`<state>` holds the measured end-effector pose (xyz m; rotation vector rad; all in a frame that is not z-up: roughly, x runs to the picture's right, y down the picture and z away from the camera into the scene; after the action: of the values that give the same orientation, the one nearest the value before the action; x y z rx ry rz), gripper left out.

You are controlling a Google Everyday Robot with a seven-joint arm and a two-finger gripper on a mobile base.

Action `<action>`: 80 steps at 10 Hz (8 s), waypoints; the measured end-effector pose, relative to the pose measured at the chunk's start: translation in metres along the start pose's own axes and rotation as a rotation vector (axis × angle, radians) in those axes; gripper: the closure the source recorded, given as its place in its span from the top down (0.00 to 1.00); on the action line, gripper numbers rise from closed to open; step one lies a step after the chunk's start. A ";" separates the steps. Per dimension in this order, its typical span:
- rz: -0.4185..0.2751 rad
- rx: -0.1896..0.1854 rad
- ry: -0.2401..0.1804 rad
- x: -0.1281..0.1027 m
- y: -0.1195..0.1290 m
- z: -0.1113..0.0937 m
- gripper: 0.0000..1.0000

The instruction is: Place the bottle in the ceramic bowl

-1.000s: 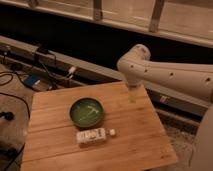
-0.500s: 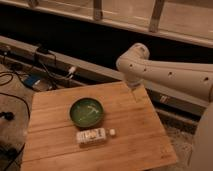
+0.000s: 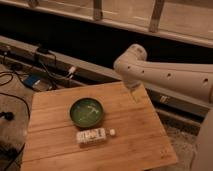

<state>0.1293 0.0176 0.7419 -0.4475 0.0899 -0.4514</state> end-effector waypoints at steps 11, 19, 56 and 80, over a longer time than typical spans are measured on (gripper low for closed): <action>0.303 -0.256 0.006 -0.052 0.115 0.041 0.80; 0.307 -0.362 -0.108 -0.049 0.141 0.062 0.80; -0.128 -0.040 -0.165 -0.281 0.081 -0.016 0.80; 0.057 -0.199 -0.251 -0.243 0.129 0.071 0.80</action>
<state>-0.0246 0.2567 0.7464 -0.6920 -0.0956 -0.3283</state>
